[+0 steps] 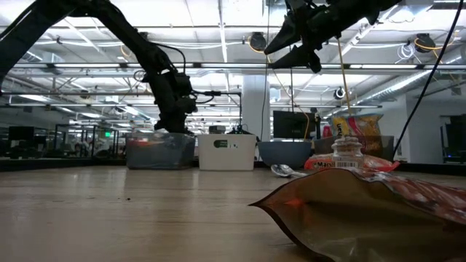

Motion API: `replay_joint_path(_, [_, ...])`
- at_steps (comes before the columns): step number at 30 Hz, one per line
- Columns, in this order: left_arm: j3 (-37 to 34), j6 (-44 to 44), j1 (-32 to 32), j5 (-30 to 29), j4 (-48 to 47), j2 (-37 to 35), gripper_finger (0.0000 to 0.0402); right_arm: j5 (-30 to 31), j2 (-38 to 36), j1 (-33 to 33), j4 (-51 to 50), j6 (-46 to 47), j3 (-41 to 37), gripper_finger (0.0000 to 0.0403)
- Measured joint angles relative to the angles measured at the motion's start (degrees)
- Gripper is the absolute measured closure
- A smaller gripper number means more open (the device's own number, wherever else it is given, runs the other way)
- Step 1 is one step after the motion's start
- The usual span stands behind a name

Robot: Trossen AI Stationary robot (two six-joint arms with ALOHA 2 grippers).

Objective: Pick & Place Food Item
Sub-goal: Put the orange spoon into the left black bin

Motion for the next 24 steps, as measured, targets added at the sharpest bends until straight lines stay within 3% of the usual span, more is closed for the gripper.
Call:
replay_joint_path(14, [0.0,-1.8,0.0,0.6,-0.2,4.6,0.0380,-0.1,0.0,-0.6,-0.6,0.2,0.0,0.0190])
replay_joint_path(19, [0.0,-0.9,0.0,0.6,0.4,4.6,0.0394,-0.1,0.0,-0.6,-0.9,0.2,0.0,0.0190])
replay_joint_path(24, [0.0,-1.1,0.0,-0.7,1.1,4.6,0.0361,-0.1,0.0,-0.6,-1.0,0.0,0.0,0.0190])
